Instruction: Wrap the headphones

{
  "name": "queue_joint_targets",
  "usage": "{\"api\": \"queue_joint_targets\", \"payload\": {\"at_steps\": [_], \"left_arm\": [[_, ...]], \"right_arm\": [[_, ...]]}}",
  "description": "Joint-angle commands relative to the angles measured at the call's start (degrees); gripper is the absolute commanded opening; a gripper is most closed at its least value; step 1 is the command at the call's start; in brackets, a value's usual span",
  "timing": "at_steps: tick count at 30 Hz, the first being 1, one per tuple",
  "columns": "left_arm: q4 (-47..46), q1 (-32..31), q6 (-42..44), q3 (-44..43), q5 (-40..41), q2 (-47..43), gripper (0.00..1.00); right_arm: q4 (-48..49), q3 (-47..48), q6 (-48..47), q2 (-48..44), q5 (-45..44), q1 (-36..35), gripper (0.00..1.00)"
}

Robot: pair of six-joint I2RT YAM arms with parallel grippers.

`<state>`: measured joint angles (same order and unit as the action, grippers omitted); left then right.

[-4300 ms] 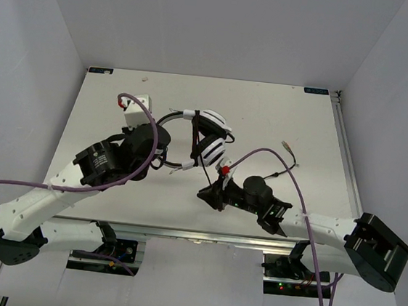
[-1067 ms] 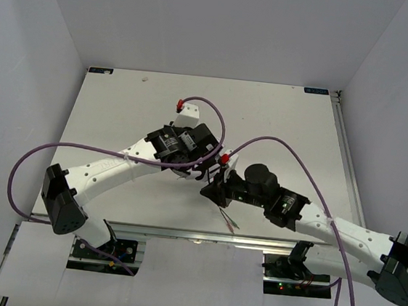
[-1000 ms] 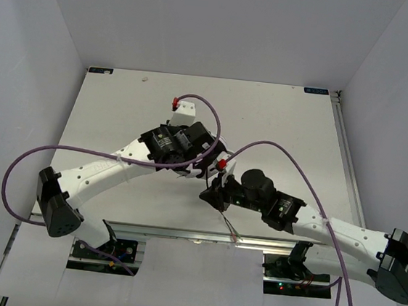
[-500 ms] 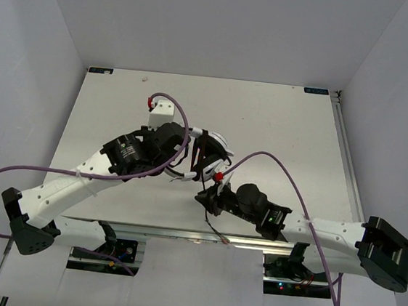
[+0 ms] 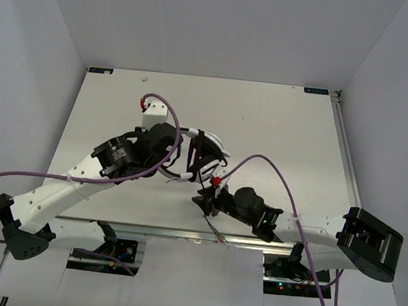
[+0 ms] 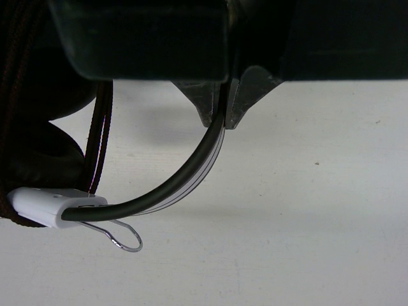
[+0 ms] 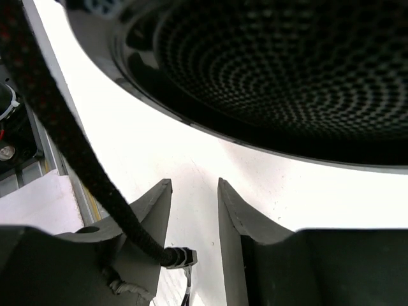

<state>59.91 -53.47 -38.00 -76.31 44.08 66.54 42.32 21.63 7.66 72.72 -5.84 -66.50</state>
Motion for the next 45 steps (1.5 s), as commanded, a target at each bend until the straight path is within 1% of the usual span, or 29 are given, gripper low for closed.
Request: {"api": "queue_joint_targets", "payload": {"at_steps": [1, 8, 15, 20, 28, 30, 35, 37, 38, 39, 42, 45], "left_arm": [[-7.74, -0.14, -4.78, -1.12, 0.76, -4.49, 0.0], [-8.02, -0.14, -6.54, -0.98, 2.98, -6.73, 0.0], [-9.9, -0.23, -7.69, 1.15, 4.09, -9.88, 0.0], [-10.25, -0.23, -8.23, 1.82, 3.57, -11.15, 0.0], [-11.57, -0.14, -8.58, 3.71, 2.24, -13.45, 0.0], [-11.92, -0.23, -8.71, 4.28, 1.67, -13.93, 0.0], [-13.26, -0.22, -9.02, 6.2, 0.05, -16.03, 0.0], [-13.54, -0.14, -9.0, 6.83, 0.16, -16.68, 0.0], [-13.35, -0.15, -8.95, 6.94, 0.53, -16.88, 0.0], [-12.81, -0.22, -9.01, 6.74, 0.93, -16.88, 0.0], [-12.36, -0.23, -9.11, 6.26, 1.01, -17.06, 0.0], [-12.31, -0.23, -9.11, 6.12, 0.98, -17.18, 0.0]], "right_arm": [[2.11, -0.77, -0.54, 1.21, 0.14, -0.56, 0.42], [5.25, -2.28, -0.75, 2.91, 0.17, -2.12, 0.42], [8.86, -3.11, -1.67, 6.58, -0.56, -3.8, 0.44], [11.82, -3.43, -1.83, 9.71, -0.62, -4.08, 0.4], [19.47, -2.2, -1.51, 18.25, 0.65, -4.16, 0.41], [22.36, -1.64, -1.64, 20.52, 0.44, -4.12, 0.38], [32.92, -3.3, -2.66, 23.96, -1.1, -4.08, 0.25], [37.04, -4.36, -2.85, 24.14, 0.27, -4.08, 0.27], [38.42, -4.88, -2.95, 24.15, 1.07, -4.08, 0.31], [40.82, -5.81, -3.22, 24.21, 2.2, -4.08, 0.36], [45.75, -7.71, -4.15, 24.95, 3.08, -4.08, 0.45], [49.75, -8.98, -4.41, 25.34, 2.72, -4.08, 0.47]]}}
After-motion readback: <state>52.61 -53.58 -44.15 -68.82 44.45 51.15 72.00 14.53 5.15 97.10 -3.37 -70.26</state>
